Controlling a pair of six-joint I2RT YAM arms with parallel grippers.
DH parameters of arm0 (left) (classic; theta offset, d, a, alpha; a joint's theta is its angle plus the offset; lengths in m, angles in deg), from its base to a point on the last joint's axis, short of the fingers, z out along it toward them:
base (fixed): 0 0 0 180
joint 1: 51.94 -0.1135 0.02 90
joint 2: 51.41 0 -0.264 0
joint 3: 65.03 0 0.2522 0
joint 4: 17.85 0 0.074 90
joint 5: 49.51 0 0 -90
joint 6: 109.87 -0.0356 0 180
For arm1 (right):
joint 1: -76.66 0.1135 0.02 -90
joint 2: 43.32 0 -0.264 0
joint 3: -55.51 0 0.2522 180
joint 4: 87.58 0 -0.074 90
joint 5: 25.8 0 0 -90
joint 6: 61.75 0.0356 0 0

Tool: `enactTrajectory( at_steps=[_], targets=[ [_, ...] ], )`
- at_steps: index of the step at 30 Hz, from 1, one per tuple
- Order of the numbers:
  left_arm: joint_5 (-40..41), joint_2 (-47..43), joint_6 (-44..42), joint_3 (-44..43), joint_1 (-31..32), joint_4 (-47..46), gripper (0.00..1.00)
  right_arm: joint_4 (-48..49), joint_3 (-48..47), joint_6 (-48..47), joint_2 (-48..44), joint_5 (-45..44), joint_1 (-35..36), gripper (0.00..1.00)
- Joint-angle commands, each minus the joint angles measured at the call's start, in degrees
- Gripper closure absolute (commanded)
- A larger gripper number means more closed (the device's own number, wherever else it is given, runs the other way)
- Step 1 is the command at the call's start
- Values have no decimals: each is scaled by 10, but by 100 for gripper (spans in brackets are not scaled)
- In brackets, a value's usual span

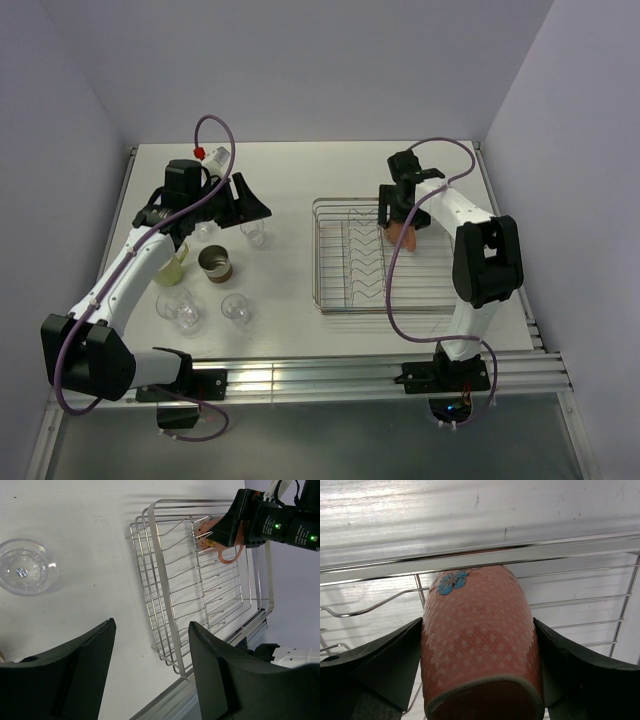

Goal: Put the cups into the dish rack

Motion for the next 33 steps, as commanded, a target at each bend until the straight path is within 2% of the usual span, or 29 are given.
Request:
enactTrajectory(
  at_steps=[1,8,17,19,21,33],
  targets=[
    [-2,-2,-15,0,-3,-16,34,-34,25,-10,-14,1,4,29],
    [-2,-3,-16,-1,-3,-14,34,-30,29,-6,-22,2,6,27],
    [1,-1,-14,1,-3,-14,33,-28,31,-6,-27,-3,6,20],
    [1,-1,-15,0,-3,-14,33,-26,33,-3,-30,-10,6,14],
    [2,-1,-15,1,-3,-14,33,-23,34,-1,-34,-9,5,3],
    [3,-2,-14,1,-3,-15,33,-25,13,5,-58,-3,5,1]
  ],
)
